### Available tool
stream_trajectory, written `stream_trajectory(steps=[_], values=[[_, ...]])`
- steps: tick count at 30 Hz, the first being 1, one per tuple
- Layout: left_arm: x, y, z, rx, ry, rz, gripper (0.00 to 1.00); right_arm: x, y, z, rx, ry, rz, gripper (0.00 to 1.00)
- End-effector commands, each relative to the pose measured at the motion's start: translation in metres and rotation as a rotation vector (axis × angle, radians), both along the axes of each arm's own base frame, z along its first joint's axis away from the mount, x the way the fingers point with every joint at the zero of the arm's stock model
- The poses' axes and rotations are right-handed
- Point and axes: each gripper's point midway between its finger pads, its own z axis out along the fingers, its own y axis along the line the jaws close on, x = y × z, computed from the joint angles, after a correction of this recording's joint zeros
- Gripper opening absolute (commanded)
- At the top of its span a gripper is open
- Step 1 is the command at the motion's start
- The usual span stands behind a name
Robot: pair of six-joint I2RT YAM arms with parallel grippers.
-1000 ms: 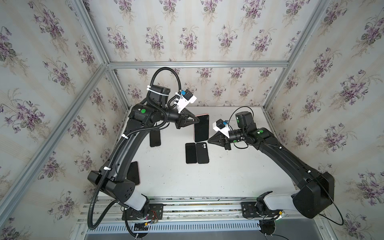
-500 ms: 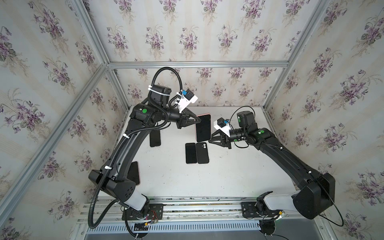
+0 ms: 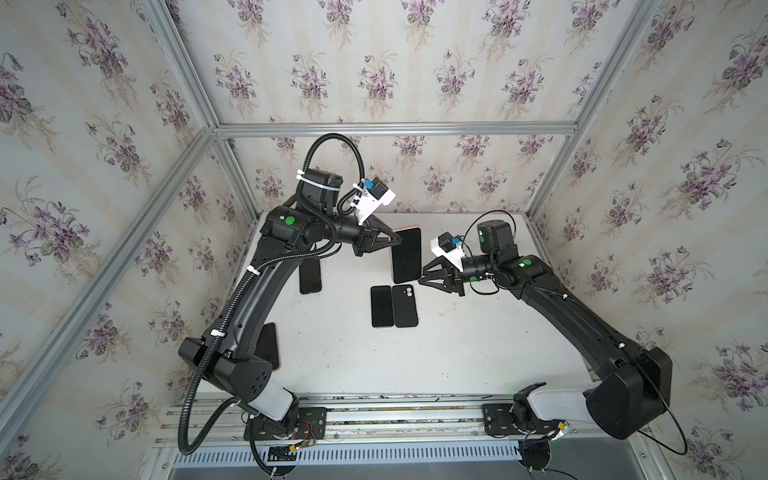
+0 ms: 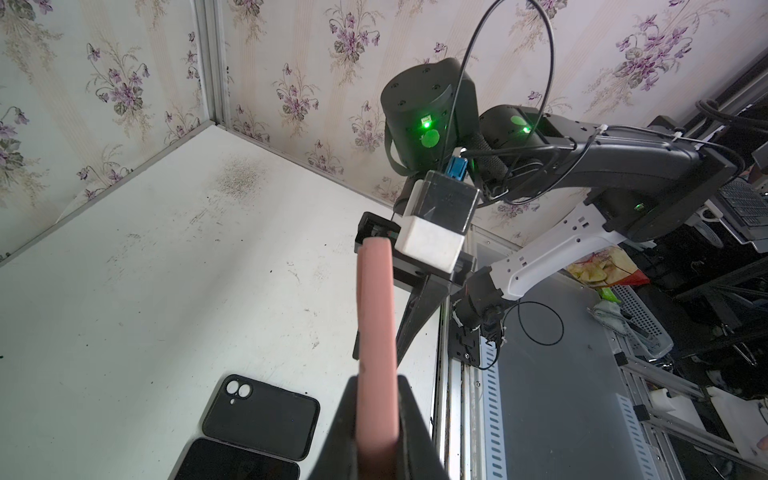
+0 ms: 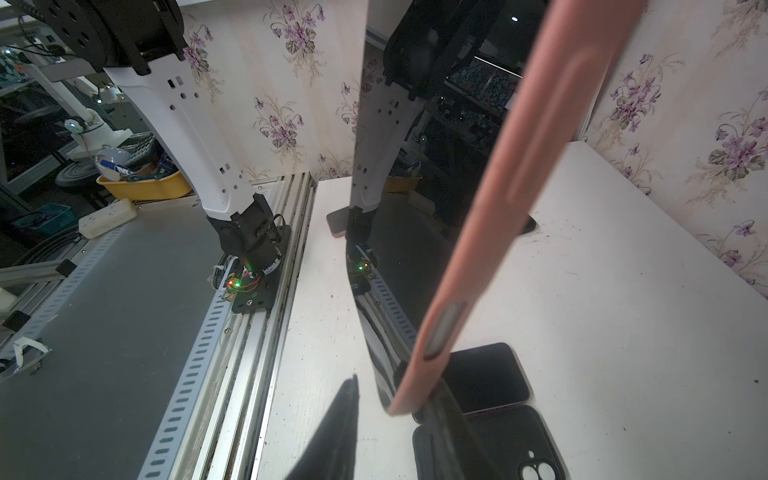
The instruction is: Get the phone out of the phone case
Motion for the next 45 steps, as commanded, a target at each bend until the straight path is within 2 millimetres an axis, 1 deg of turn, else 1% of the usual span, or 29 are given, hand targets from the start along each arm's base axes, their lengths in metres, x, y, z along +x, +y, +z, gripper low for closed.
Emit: stream_trajectory(steps=[1,8,14,21,26,30,36,39,42,45], values=[[-0.004,-0.002,0.011,-0.033,-0.031,-0.031,0.00,-0.003,0.003,0.012,0.030,-0.011,0.020,0.29],[-0.004,-0.003,0.012,-0.036,-0.027,-0.031,0.00,-0.006,0.005,0.009,0.032,-0.001,0.036,0.18],[-0.004,-0.003,0.012,-0.038,-0.026,-0.029,0.00,-0.008,0.008,0.010,0.040,-0.013,0.051,0.09],[-0.003,-0.006,0.013,-0.054,-0.007,-0.037,0.00,-0.008,0.010,0.014,0.066,-0.035,0.054,0.01],[0.004,-0.013,0.012,-0.092,0.062,-0.052,0.00,-0.009,0.013,0.017,0.080,-0.057,0.065,0.00],[0.011,-0.023,0.007,-0.139,0.179,-0.079,0.00,0.002,0.014,0.022,0.068,-0.170,0.027,0.00],[0.034,-0.035,-0.017,-0.169,0.364,-0.053,0.00,0.025,0.019,0.038,0.093,-0.325,-0.047,0.00],[0.044,-0.039,-0.026,-0.171,0.431,-0.028,0.00,0.035,0.020,0.043,0.105,-0.370,-0.078,0.00],[0.050,-0.041,-0.032,-0.180,0.489,-0.011,0.00,0.045,0.021,0.049,0.135,-0.409,-0.117,0.00],[0.054,-0.043,-0.038,-0.189,0.545,0.003,0.00,0.050,0.022,0.052,0.159,-0.419,-0.135,0.00]])
